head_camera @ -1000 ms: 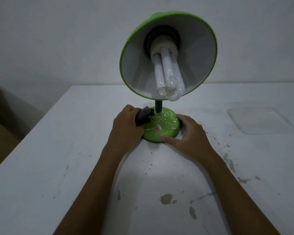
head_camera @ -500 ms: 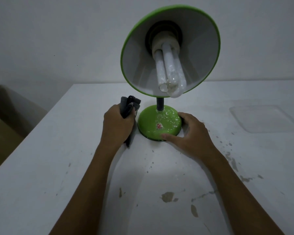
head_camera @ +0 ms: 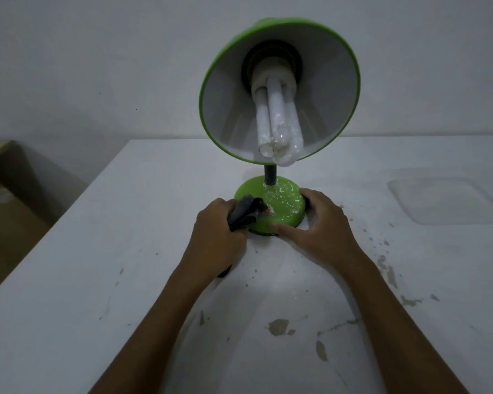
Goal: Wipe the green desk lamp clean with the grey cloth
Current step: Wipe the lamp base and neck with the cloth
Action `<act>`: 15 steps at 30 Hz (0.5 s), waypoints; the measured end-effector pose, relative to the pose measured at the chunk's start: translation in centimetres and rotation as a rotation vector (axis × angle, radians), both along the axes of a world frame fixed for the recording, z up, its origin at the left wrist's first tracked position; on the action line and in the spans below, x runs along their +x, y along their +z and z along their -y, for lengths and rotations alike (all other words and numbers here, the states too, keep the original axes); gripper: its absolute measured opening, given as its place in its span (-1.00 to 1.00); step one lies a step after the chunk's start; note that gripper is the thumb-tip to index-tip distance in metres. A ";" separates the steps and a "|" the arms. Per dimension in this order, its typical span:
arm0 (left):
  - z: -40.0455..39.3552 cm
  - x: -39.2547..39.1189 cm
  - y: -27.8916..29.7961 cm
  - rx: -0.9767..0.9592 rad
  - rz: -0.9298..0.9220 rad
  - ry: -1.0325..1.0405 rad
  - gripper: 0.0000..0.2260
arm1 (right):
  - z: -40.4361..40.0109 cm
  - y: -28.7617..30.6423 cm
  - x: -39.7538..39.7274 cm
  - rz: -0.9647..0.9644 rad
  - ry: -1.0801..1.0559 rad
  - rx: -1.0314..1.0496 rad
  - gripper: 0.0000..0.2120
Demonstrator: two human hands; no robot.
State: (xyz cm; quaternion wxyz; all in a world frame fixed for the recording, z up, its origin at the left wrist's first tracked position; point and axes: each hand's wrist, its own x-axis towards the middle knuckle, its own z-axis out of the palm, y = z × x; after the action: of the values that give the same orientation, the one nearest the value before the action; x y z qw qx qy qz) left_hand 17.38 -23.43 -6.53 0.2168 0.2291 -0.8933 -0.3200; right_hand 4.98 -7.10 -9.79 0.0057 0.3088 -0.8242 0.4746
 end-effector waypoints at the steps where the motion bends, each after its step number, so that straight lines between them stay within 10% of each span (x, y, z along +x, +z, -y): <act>1: 0.0 0.2 0.3 -0.002 0.018 -0.022 -0.83 | 0.0 0.1 0.0 -0.001 0.001 -0.002 -0.19; 15: 1.9 -4.7 0.2 -0.210 0.012 -0.177 -0.73 | 0.0 -0.1 -0.3 -0.011 0.004 -0.014 -0.17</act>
State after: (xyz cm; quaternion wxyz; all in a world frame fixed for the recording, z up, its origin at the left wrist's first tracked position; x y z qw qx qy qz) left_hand 12.69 -25.32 -6.32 0.2052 0.1274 -0.9399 -0.2415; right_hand 4.68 -7.13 -9.89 0.0115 0.3130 -0.8202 0.4786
